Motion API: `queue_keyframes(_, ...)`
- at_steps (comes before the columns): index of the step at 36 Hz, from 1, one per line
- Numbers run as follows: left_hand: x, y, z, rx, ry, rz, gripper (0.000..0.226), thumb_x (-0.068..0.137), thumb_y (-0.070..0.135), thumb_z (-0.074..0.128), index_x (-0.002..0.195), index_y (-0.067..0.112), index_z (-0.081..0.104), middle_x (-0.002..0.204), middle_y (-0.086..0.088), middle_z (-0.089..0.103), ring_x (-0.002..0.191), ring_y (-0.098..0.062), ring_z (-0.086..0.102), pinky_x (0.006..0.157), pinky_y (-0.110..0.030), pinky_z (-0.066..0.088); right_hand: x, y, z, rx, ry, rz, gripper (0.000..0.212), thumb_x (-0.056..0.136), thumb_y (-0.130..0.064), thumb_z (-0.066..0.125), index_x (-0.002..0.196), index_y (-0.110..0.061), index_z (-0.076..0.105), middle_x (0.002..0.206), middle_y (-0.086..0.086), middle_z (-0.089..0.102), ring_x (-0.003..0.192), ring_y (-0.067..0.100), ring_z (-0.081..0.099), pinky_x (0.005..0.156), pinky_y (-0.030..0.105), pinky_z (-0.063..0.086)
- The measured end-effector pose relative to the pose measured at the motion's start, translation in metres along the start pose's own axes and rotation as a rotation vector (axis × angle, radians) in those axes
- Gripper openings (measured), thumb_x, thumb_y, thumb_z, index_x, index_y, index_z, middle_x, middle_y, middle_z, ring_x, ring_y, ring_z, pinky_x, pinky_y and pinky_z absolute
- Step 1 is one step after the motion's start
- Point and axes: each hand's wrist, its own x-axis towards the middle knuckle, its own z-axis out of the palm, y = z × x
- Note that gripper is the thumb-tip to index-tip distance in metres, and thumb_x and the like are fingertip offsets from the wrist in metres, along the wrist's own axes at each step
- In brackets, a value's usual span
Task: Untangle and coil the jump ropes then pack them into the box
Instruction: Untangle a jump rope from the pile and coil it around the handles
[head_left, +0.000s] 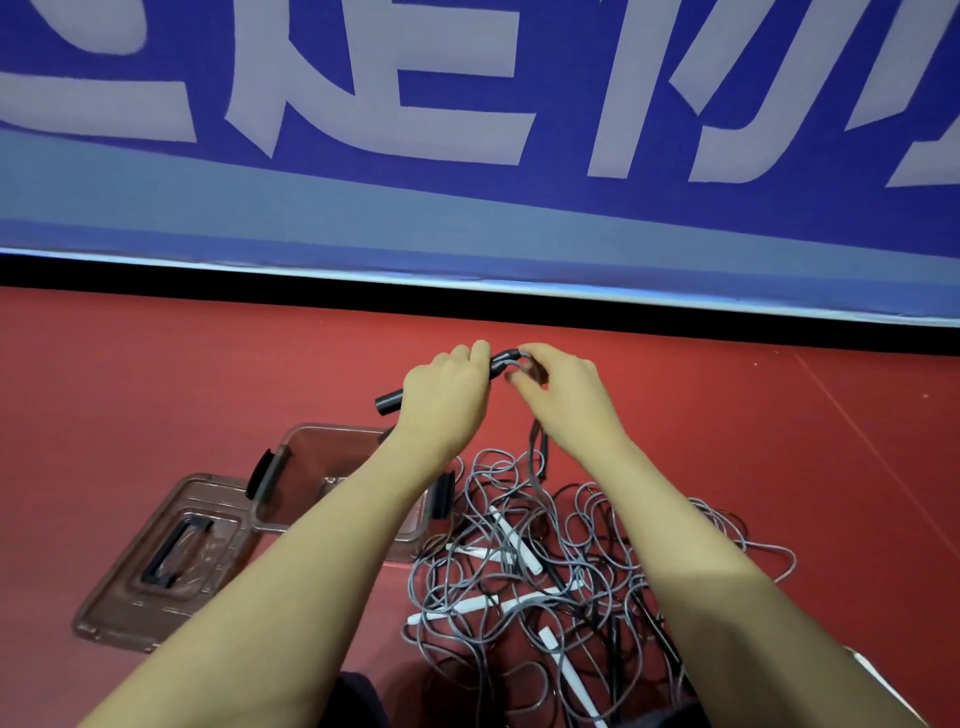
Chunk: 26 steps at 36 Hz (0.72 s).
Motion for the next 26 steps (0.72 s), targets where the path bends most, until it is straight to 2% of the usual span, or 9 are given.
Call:
queue_keyframes(2,-0.001,0.001,-0.001,-0.032,0.012,-0.007,0.013,0.099,0.019,0.036,0.108,0.012,0.043,0.101,-0.004,0.057,0.088,-0.029,0.057,0.055,-0.033,0.027,0.000,0.000,-0.001,0.076,0.040,-0.015,0.022,0.093,-0.018,0.049,0.103,-0.022,0.068,0.084,-0.002,0.069,0.088,0.027,0.063,0.079,0.034,0.048)
queue_keyframes(6,-0.003,0.001,-0.003,-0.155,-0.006,-0.058,0.015,0.097,0.023,0.040,0.105,0.011,0.043,0.100,-0.007,0.058,0.087,-0.032,0.057,0.059,-0.033,0.031,0.001,-0.004,-0.007,0.300,-0.037,-0.057,0.025,0.093,-0.003,0.047,0.097,-0.012,0.070,0.081,-0.001,0.069,0.080,0.012,0.064,0.078,0.023,0.046)
queue_keyframes(8,-0.003,0.000,-0.003,-0.212,-0.014,-0.074,0.016,0.095,0.023,0.042,0.103,0.010,0.045,0.101,-0.009,0.058,0.090,-0.033,0.055,0.062,-0.034,0.033,0.000,-0.005,-0.009,0.394,-0.068,-0.072,0.027,0.092,0.000,0.047,0.098,-0.012,0.071,0.081,-0.001,0.069,0.077,0.006,0.064,0.082,0.022,0.048)
queue_keyframes(11,-0.002,-0.002,-0.006,-0.219,0.002,-0.043,0.016,0.094,0.022,0.043,0.101,0.008,0.046,0.104,-0.011,0.057,0.097,-0.031,0.051,0.064,-0.034,0.031,-0.001,-0.007,-0.015,0.473,-0.118,-0.088,0.027,0.092,0.003,0.048,0.103,-0.009,0.070,0.085,-0.002,0.069,0.075,-0.006,0.062,0.082,0.011,0.046)
queue_keyframes(13,-0.002,-0.003,-0.006,-0.230,0.006,-0.032,0.016,0.096,0.021,0.042,0.104,0.008,0.045,0.105,-0.011,0.056,0.096,-0.032,0.052,0.064,-0.034,0.031,-0.001,-0.010,-0.020,0.481,-0.160,-0.086,0.027,0.093,0.003,0.048,0.111,-0.006,0.067,0.092,0.000,0.068,0.081,-0.001,0.063,0.082,0.006,0.044)
queue_keyframes(17,-0.001,-0.003,-0.006,-0.138,0.022,-0.051,0.015,0.099,0.018,0.037,0.111,0.010,0.041,0.103,-0.008,0.058,0.086,-0.035,0.059,0.058,-0.034,0.030,-0.001,-0.009,-0.023,0.391,-0.183,-0.121,0.029,0.095,-0.002,0.048,0.117,-0.012,0.063,0.094,0.000,0.069,0.085,0.013,0.066,0.085,0.019,0.047)
queue_keyframes(22,0.000,0.000,-0.010,-0.060,0.047,-0.043,0.017,0.098,0.011,0.038,0.113,0.007,0.044,0.098,-0.009,0.058,0.084,-0.034,0.061,0.045,-0.030,0.014,-0.001,-0.012,-0.018,0.609,-0.063,-0.022,0.008,0.088,-0.010,0.064,0.089,-0.018,0.064,0.079,0.008,0.070,0.064,0.023,0.066,0.074,0.033,0.052)
queue_keyframes(24,-0.001,0.001,-0.012,-0.068,0.049,-0.053,0.015,0.096,0.011,0.040,0.110,0.007,0.045,0.096,-0.009,0.059,0.083,-0.034,0.061,0.045,-0.029,0.011,0.000,-0.013,-0.018,0.623,-0.014,-0.022,0.009,0.088,-0.009,0.063,0.084,-0.017,0.065,0.071,0.006,0.067,0.056,0.019,0.061,0.066,0.032,0.048)
queue_keyframes(26,0.000,0.001,-0.012,-0.054,0.027,-0.064,0.014,0.097,0.014,0.038,0.109,0.009,0.042,0.099,-0.007,0.059,0.086,-0.032,0.060,0.048,-0.031,0.019,0.000,-0.013,-0.019,0.569,-0.012,-0.067,0.013,0.092,-0.011,0.058,0.085,-0.016,0.068,0.066,0.000,0.064,0.052,0.013,0.056,0.059,0.025,0.045)
